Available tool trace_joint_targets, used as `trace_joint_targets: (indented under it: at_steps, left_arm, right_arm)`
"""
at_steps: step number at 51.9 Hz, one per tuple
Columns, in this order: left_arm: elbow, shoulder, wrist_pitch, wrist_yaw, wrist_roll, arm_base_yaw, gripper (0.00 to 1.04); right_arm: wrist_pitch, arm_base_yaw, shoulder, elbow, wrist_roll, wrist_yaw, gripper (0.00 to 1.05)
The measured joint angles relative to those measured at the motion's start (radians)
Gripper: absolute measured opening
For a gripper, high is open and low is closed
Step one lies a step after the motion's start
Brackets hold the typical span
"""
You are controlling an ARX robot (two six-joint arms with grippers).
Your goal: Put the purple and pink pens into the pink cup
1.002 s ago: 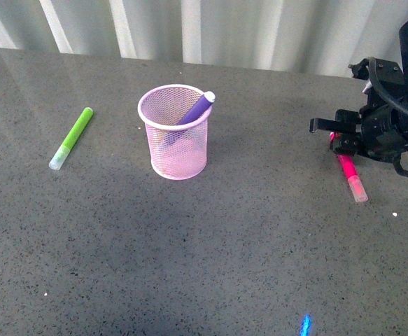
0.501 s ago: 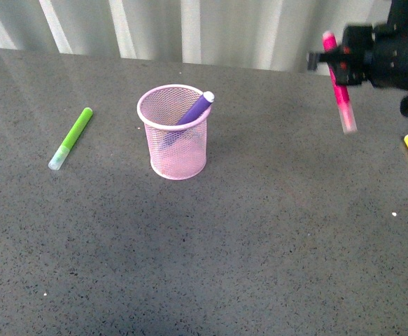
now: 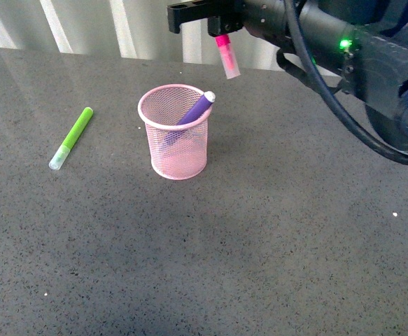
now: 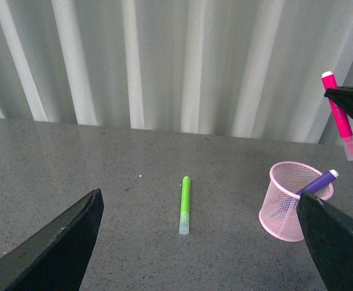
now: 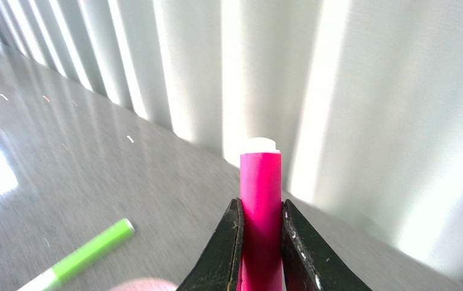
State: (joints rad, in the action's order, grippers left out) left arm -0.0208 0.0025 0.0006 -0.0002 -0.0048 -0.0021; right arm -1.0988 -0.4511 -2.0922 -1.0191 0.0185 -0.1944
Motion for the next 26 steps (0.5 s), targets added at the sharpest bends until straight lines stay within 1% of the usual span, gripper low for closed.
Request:
trace_joint_targets:
  at_steps: [11, 26]
  left_arm:
    - [0.0, 0.0, 0.0, 0.0, 0.0, 0.0, 0.98]
    - [0.0, 0.0, 0.0, 0.0, 0.0, 0.0, 0.98]
  right_arm:
    - [0.021, -0.053, -0.041, -0.089, 0.058, -0.025, 0.12]
    - [0.03, -0.105, -0.124, -0.133, 0.108, -0.008, 0.12]
